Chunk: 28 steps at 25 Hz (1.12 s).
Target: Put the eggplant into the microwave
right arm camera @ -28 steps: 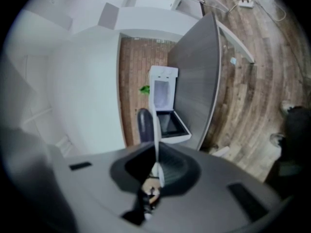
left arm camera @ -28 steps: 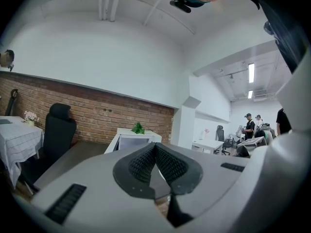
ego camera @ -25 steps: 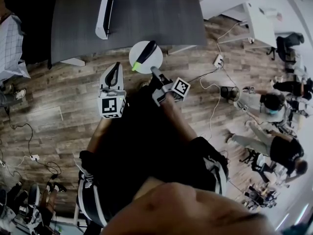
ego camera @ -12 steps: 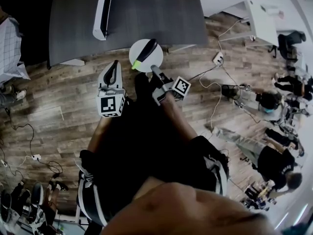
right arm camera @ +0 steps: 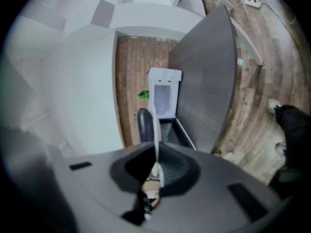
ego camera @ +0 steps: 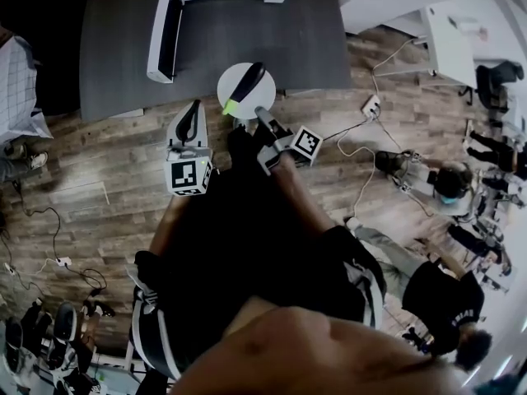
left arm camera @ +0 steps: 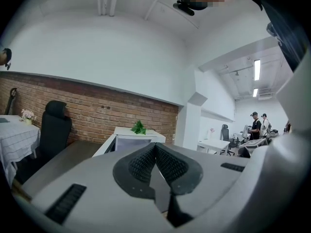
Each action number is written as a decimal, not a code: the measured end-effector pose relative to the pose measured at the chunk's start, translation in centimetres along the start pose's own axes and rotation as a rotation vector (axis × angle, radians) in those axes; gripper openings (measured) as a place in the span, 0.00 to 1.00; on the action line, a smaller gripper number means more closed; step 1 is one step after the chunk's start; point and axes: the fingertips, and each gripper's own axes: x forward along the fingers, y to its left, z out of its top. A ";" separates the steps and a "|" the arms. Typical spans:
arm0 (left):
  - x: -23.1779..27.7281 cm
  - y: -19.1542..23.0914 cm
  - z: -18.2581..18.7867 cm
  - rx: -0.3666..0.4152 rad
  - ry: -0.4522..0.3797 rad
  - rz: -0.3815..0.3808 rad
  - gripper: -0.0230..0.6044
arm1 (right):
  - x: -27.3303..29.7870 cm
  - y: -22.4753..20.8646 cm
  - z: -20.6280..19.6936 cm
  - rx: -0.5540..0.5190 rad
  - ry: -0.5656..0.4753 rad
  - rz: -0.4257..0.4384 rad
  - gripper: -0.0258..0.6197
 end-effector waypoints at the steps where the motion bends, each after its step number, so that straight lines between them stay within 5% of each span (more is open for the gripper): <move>1: 0.9 0.0 0.0 0.001 0.001 0.002 0.09 | 0.4 0.1 0.8 -0.002 0.002 0.000 0.10; 16: 13.6 -1.7 1.1 -0.013 0.006 0.059 0.09 | 6.1 1.8 12.4 -0.034 0.075 -0.017 0.10; 28: 17.3 -2.8 1.2 -0.004 0.033 0.096 0.09 | 9.1 0.5 16.8 -0.019 0.126 -0.051 0.10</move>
